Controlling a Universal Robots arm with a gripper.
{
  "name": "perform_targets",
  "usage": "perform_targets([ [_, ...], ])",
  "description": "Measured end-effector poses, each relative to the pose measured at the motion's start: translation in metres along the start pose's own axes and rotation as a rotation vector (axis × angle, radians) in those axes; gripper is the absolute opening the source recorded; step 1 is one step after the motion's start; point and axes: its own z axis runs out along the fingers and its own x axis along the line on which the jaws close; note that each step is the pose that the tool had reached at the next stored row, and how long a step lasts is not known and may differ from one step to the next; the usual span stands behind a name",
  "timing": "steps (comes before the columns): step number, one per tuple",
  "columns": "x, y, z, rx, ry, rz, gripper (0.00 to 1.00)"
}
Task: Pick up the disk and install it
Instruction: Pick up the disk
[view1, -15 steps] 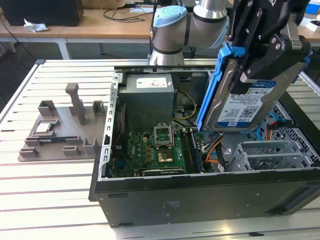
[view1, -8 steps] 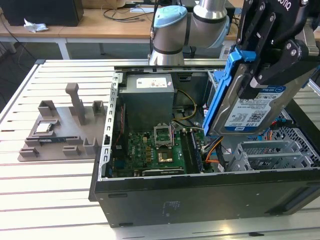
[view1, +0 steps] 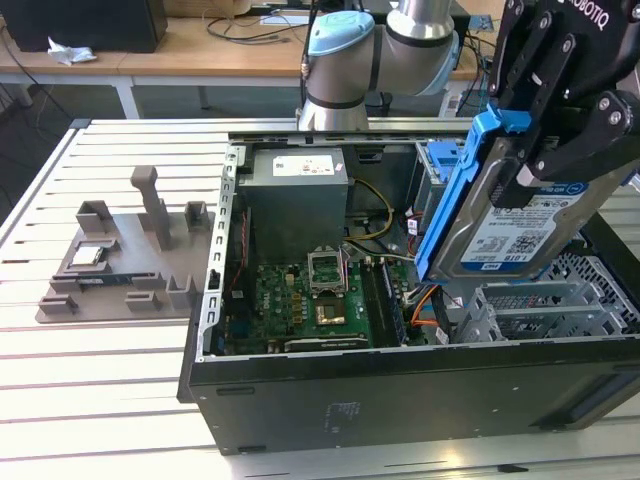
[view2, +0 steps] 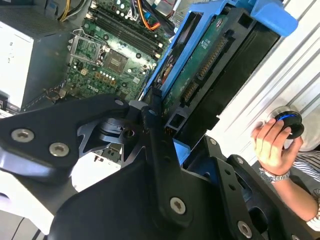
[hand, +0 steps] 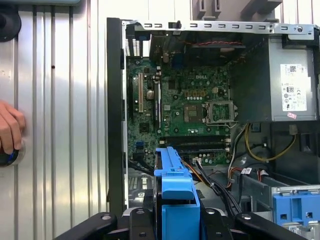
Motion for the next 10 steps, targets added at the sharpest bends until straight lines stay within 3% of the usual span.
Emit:
perform_targets([
  [10,0.0122,-0.0077,-0.0007,-0.0001,0.0000,0.000,0.37],
])
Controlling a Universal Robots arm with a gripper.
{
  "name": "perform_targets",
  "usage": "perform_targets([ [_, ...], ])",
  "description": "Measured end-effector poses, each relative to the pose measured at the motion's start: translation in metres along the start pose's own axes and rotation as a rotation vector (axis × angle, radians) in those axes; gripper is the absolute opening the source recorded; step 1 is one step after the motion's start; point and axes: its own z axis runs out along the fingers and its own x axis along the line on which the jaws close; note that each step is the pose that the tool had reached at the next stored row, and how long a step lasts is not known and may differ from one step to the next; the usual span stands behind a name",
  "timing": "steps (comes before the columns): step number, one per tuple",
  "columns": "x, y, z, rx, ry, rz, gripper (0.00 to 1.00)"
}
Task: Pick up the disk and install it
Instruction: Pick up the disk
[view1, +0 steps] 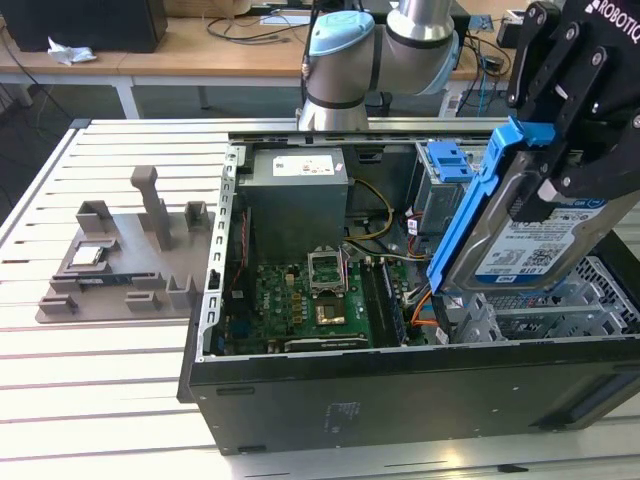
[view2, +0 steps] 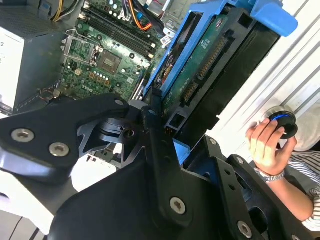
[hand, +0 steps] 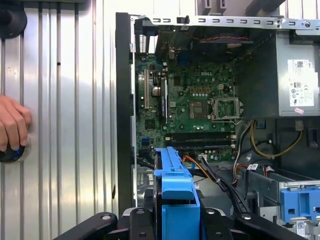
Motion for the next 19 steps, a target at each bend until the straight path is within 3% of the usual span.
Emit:
perform_targets([
  [5,0.0049,-0.0031,-0.0003,0.0000,0.0000,0.000,0.37],
  [9,0.0151,-0.0069,-0.0008,-0.0003,0.0001,0.000,0.37],
  [11,0.0170,-0.0173,-0.0009,-0.0013,-0.0017,0.000,0.37],
  [19,0.0155,-0.0444,-0.0010,-0.0037,-0.0075,-0.006,0.37],
])
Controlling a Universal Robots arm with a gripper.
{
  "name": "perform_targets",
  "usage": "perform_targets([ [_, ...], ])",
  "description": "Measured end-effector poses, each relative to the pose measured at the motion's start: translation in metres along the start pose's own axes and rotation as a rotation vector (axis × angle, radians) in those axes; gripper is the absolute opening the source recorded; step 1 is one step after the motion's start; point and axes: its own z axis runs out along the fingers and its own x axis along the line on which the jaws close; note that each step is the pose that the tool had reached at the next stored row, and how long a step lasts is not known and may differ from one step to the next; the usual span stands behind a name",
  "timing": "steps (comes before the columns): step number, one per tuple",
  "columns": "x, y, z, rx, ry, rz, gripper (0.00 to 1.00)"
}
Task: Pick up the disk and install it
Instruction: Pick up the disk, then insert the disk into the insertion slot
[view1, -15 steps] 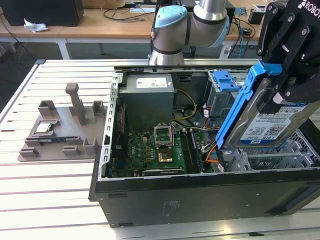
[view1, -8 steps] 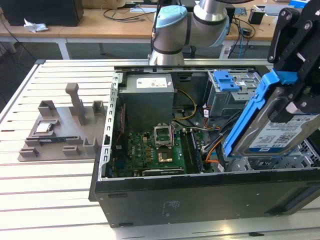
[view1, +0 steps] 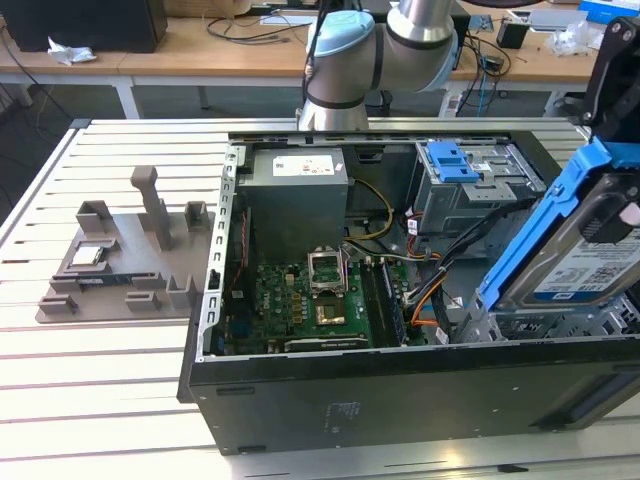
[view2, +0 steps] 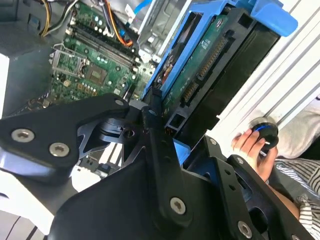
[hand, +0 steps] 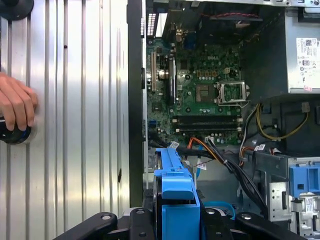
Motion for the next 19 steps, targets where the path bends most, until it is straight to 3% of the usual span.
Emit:
perform_targets([
  [5,-0.0050,-0.0211,0.0046,-0.0025,0.0016,-0.003,0.37],
  [8,-0.0110,-0.0259,0.0090,-0.0038,0.0018,-0.005,0.37],
  [11,-0.0177,-0.0267,0.0101,-0.0037,0.0021,-0.005,0.37],
  [19,-0.0184,-0.0271,0.0102,-0.0037,0.0020,-0.005,0.37],
])
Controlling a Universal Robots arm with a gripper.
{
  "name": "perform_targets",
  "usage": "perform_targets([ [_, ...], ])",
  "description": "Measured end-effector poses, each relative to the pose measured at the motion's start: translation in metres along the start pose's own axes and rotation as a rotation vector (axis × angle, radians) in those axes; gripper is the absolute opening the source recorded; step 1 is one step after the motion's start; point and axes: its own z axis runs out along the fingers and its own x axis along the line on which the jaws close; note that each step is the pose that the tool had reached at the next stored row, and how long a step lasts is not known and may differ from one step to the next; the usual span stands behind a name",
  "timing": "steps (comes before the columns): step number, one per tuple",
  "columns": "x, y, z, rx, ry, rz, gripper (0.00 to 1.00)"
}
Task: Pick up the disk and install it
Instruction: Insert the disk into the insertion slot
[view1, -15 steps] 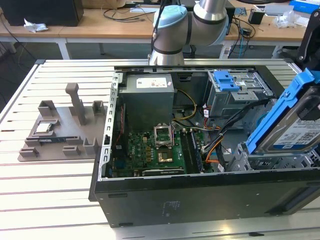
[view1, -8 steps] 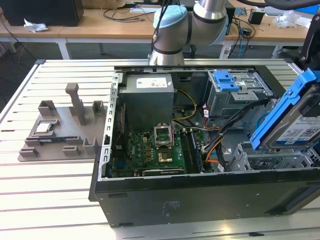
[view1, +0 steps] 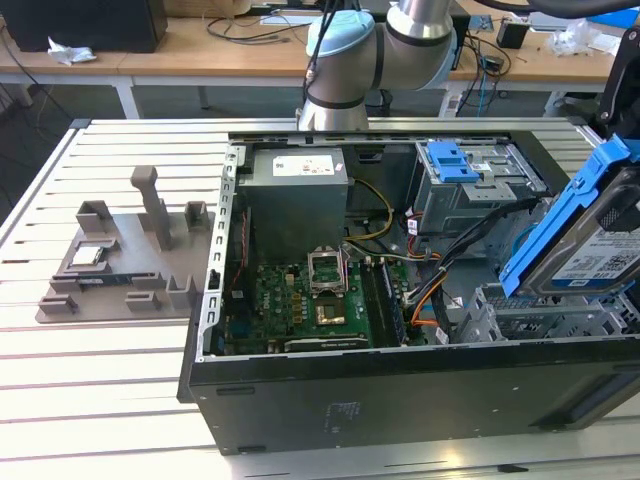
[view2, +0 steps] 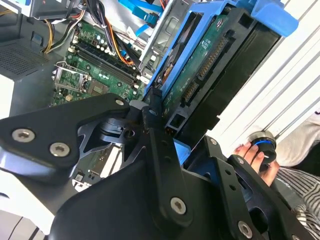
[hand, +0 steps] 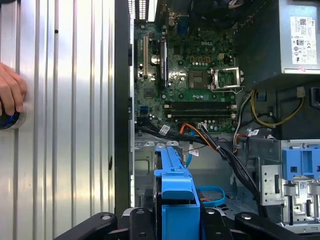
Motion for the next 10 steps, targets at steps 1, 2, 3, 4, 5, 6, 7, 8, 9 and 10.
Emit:
perform_targets([
  [1,0.0000,0.0000,0.0000,0.0000,0.0000,0.000,0.37],
  [2,0.0000,0.0000,0.0000,0.0000,0.0000,0.000,0.37],
  [3,-0.0001,-0.0001,0.0002,0.0000,-0.0001,0.000,0.37],
  [4,-0.0001,0.0000,0.0002,0.0000,-0.0001,0.000,0.37],
  [5,-0.0001,0.0000,0.0003,0.0000,0.0000,0.000,0.37],
  [6,-0.0001,-0.0001,0.0005,0.0000,-0.0001,0.000,0.37],
  [7,-0.0001,-0.0001,0.0008,0.0000,-0.0002,0.000,0.37],
  [8,-0.0001,-0.0001,0.0011,0.0000,-0.0001,0.000,0.37],
  [9,-0.0001,-0.0001,0.0019,0.0000,0.0000,0.000,0.37],
  [10,-0.0001,-0.0001,0.0027,0.0000,-0.0001,0.000,0.37],
])
